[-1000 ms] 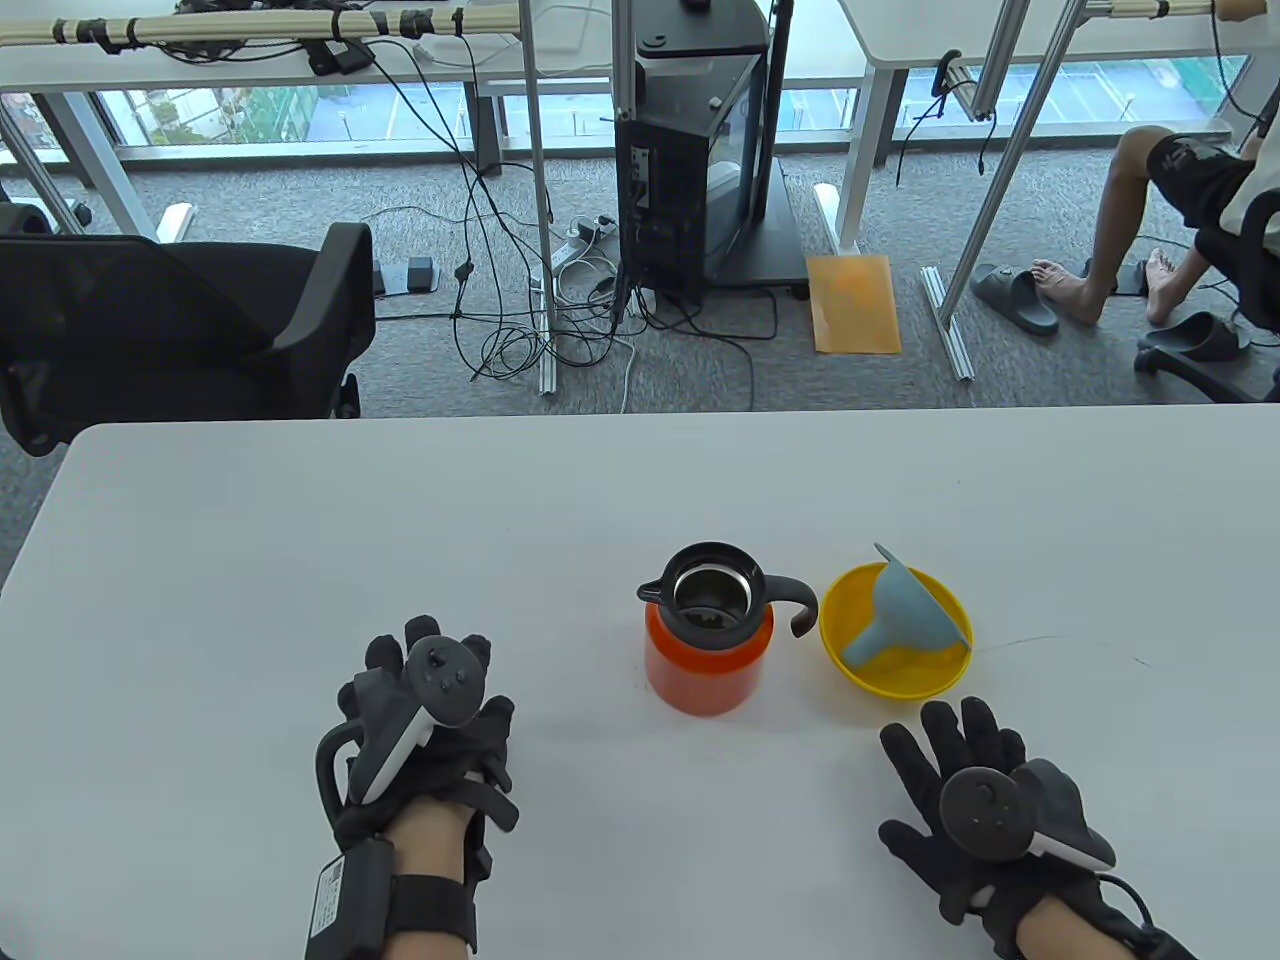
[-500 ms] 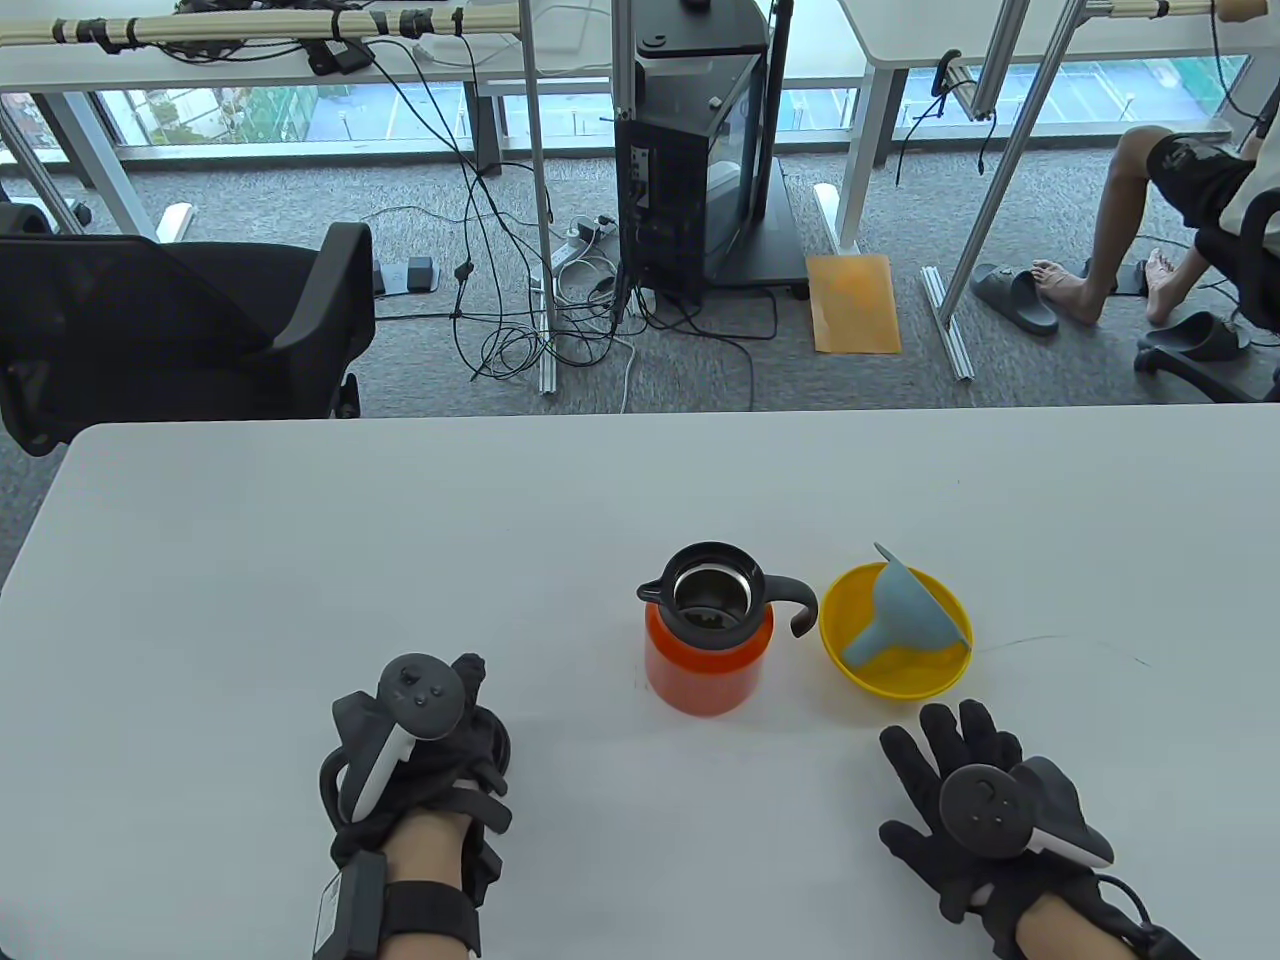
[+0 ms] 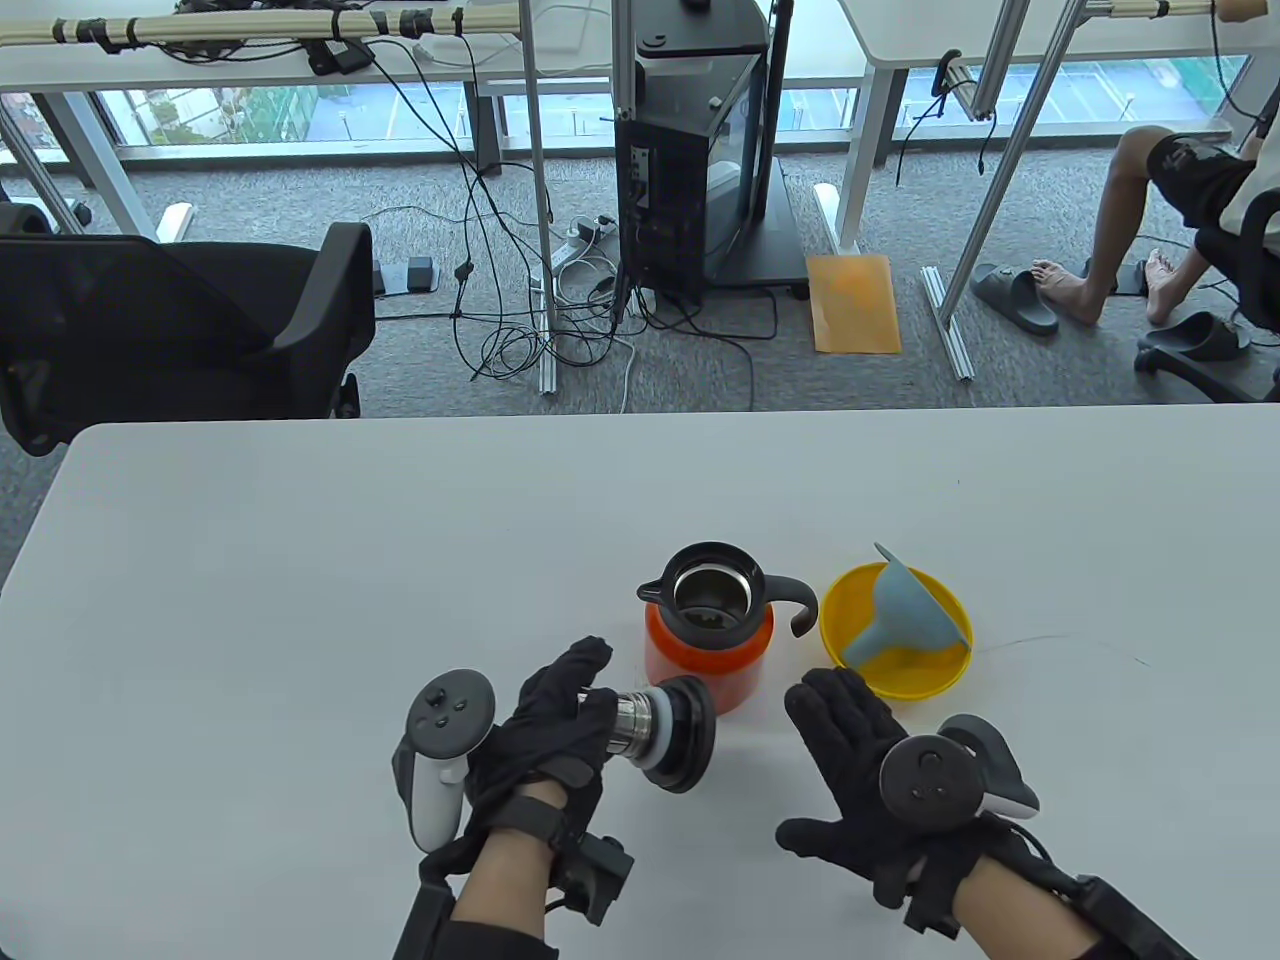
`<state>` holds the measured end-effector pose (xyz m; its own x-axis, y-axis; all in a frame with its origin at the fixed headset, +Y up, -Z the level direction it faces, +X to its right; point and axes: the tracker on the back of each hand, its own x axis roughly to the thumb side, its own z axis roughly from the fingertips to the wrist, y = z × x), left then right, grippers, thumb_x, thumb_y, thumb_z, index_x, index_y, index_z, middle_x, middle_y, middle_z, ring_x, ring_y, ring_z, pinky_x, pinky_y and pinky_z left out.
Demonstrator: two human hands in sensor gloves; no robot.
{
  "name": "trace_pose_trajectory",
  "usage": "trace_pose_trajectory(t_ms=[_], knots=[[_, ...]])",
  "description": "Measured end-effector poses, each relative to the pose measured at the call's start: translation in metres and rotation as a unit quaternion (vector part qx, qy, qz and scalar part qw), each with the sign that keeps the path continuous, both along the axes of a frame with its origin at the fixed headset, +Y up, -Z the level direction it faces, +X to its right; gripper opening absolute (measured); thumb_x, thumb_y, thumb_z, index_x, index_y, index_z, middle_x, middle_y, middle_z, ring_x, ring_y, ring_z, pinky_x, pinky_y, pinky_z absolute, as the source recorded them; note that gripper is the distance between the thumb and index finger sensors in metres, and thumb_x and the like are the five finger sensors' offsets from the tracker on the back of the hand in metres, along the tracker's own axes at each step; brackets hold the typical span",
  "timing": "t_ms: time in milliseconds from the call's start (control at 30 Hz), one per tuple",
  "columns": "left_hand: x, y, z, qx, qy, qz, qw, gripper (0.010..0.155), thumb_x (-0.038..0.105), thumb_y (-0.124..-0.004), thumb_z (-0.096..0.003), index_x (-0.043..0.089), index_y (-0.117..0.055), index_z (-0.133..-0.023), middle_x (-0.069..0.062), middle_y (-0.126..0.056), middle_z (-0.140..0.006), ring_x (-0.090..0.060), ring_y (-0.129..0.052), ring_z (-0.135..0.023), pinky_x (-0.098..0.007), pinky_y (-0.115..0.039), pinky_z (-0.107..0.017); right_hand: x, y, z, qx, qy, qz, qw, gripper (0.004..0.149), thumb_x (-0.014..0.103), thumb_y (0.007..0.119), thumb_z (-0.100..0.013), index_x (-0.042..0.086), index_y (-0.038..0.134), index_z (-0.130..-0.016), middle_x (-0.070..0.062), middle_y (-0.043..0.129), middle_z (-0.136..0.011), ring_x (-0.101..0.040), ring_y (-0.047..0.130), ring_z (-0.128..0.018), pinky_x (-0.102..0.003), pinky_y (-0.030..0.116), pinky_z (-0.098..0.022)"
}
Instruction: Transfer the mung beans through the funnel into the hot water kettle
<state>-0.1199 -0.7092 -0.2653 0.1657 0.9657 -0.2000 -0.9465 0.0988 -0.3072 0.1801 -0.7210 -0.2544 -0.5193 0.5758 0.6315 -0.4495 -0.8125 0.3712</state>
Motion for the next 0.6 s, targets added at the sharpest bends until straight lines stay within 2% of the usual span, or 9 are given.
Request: trace_pose_trajectory(t_ms=[67,100,133,200,233,300,400,500,600], knots=[[0.016,0.0,0.002,0.003,-0.021,0.016,1.0,0.063,0.043,-0.066,-0.0473,0.034,-0.044,-0.106,-0.006,-0.036,-0.108,-0.041,-0.066,-0.094,-0.048,-0.081,-0.064,-0.008,0.006,-0.001,0.06,0.005,0.015,0.998,0.116,0.061,0.085,-0.043,0.021,-0.007,-0.101,-0.028,-0.007,-0.102,-0.071,0.006,-0.088,-0.085,0.029,-0.055],[0.022,-0.001,0.003,0.001,-0.031,0.036,0.999,0.063,0.042,-0.065,-0.0473,0.034,-0.043,-0.106,-0.006,-0.036,-0.108,-0.042,-0.066,-0.094,-0.048,-0.082,-0.064,-0.011,0.006,-0.002,0.066,0.007,0.017,0.998,0.118,0.063,0.085,-0.042,0.02,-0.008,-0.1,-0.03,-0.007,-0.101,-0.072,0.01,-0.088,-0.086,0.033,-0.055],[0.028,-0.004,0.006,-0.014,-0.028,0.06,0.998,0.063,0.042,-0.064,-0.0473,0.033,-0.042,-0.106,-0.007,-0.035,-0.108,-0.042,-0.065,-0.093,-0.048,-0.082,-0.064,-0.011,0.006,-0.003,0.043,0.014,-0.012,0.999,0.123,0.064,0.085,-0.042,0.019,-0.017,-0.096,-0.03,-0.008,-0.1,-0.073,0.014,-0.09,-0.086,0.037,-0.056],[0.036,-0.01,0.008,-0.034,-0.033,0.094,0.994,0.063,0.042,-0.058,-0.047,0.03,-0.039,-0.106,-0.009,-0.035,-0.107,-0.042,-0.066,-0.092,-0.047,-0.083,-0.063,-0.009,0.005,-0.003,0.029,0.008,-0.078,0.996,0.123,0.059,0.089,-0.042,0.022,-0.015,-0.096,-0.029,-0.004,-0.102,-0.074,0.021,-0.091,-0.088,0.04,-0.055],[0.043,-0.015,0.011,-0.048,-0.042,0.118,0.991,0.064,0.042,-0.057,-0.0469,0.028,-0.038,-0.106,-0.01,-0.035,-0.107,-0.043,-0.066,-0.091,-0.047,-0.083,-0.063,-0.007,0.007,-0.002,0.057,0.004,-0.102,0.993,0.124,0.057,0.091,-0.042,0.023,-0.015,-0.096,-0.03,-0.001,-0.103,-0.074,0.03,-0.092,-0.087,0.046,-0.055],[0.051,-0.02,0.014,-0.059,-0.051,0.129,0.989,0.064,0.043,-0.055,-0.0467,0.026,-0.035,-0.106,-0.011,-0.034,-0.107,-0.044,-0.068,-0.09,-0.047,-0.083,-0.062,-0.003,0.008,-0.002,0.075,-0.009,-0.11,0.991,0.124,0.056,0.092,-0.042,0.022,-0.014,-0.096,-0.03,0.005,-0.103,-0.072,0.041,-0.092,-0.086,0.053,-0.055],[0.056,-0.023,0.012,-0.051,-0.056,0.123,0.99,0.065,0.044,-0.055,-0.0472,0.026,-0.034,-0.106,-0.012,-0.033,-0.108,-0.044,-0.067,-0.09,-0.052,-0.075,-0.065,0.003,0.01,-0.004,0.051,-0.017,-0.131,0.99,0.121,0.05,0.094,-0.043,0.024,-0.009,-0.099,-0.029,0.007,-0.103,-0.067,0.048,-0.092,-0.084,0.062,-0.052],[0.053,-0.015,0.005,-0.007,-0.071,0.021,0.997,0.069,0.047,-0.059,-0.048,0.023,-0.035,-0.108,-0.014,-0.034,-0.111,-0.045,-0.051,-0.099,-0.06,-0.054,-0.071,0.009,0.016,-0.006,0.047,-0.028,-0.154,0.986,0.115,0.047,0.095,-0.044,0.028,-0.004,-0.1,-0.026,0.008,-0.104,-0.067,0.047,-0.091,-0.078,0.073,-0.05],[0.047,-0.001,0.004,0.06,-0.094,-0.143,0.983,0.071,0.05,-0.061,-0.0486,0.024,-0.033,-0.108,-0.013,-0.025,-0.113,-0.046,-0.039,-0.103,-0.067,-0.031,-0.071,0.017,0.022,-0.008,0.057,-0.044,-0.153,0.986,0.111,0.047,0.094,-0.044,0.029,0.0,-0.102,-0.026,0.008,-0.104,-0.067,0.045,-0.09,-0.074,0.073,-0.05]])
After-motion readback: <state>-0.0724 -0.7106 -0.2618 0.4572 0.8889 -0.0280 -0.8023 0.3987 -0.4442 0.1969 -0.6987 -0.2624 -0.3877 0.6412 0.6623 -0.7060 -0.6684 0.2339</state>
